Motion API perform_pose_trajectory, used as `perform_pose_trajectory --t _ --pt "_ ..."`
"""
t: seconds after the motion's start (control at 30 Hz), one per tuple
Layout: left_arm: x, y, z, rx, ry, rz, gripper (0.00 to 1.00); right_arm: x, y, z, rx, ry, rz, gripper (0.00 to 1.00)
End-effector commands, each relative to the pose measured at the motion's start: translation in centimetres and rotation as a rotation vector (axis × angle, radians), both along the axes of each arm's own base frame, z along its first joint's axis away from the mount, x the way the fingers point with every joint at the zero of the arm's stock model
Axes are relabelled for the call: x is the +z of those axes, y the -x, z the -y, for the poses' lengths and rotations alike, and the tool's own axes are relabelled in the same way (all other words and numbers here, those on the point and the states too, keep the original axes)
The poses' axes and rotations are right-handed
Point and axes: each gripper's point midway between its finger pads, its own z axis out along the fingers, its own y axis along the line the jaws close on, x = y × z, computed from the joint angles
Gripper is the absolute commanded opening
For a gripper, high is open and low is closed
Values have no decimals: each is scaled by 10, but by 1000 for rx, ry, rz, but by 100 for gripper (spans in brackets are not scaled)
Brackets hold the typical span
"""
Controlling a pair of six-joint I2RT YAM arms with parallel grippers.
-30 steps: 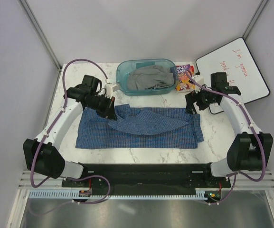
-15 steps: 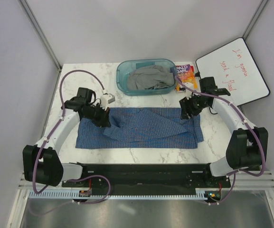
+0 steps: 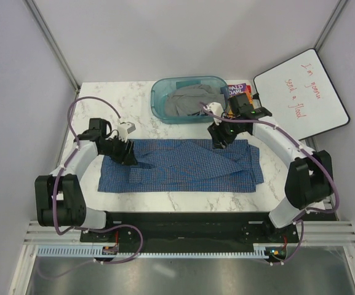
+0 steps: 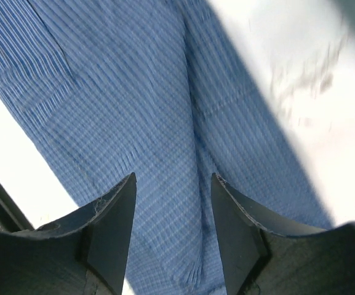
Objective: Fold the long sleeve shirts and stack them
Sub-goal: Fold the shirt
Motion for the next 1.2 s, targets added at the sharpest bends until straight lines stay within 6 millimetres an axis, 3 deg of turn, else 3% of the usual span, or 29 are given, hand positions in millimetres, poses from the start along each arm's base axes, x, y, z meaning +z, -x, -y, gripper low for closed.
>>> perform_pose_trajectory --t 0.0,0.07,0.1,0.17,0.2,0.27,0.5,0.63,0.77,1.03,1.13,1.17 --pt "3 -12 5 -37 46 34 56 22 -36 -55 95 -48 122 60" --pt "-7 -13 2 -31 50 -9 56 27 -46 -73 144 -53 160 61" --pt "-10 -13 1 -25 52 -21 56 15 -47 -85 172 -38 145 62" --pt "-15 -15 -4 -3 72 -55 56 17 -56 -101 214 -34 173 63" --pt "-16 -15 -5 1 76 -62 56 2 -55 -111 236 -15 150 64" --pt "-18 -15 -9 6 80 -76 56 3 -62 -122 262 -6 167 65" --pt "-17 -17 -12 3 92 -78 58 -30 -66 -153 348 47 153 65" --pt "-21 -16 -14 4 86 -86 59 -39 -68 -160 378 62 142 65" --pt "-24 -18 -19 27 87 -103 59 -53 -61 -162 413 80 115 58" --pt "-26 -20 -23 40 101 -117 60 -73 -53 -154 447 143 86 51" --pt "-26 -20 -22 33 107 -116 61 -77 -54 -152 447 155 87 44" --pt "-27 -19 -23 33 105 -119 60 -77 -55 -151 447 157 88 37"
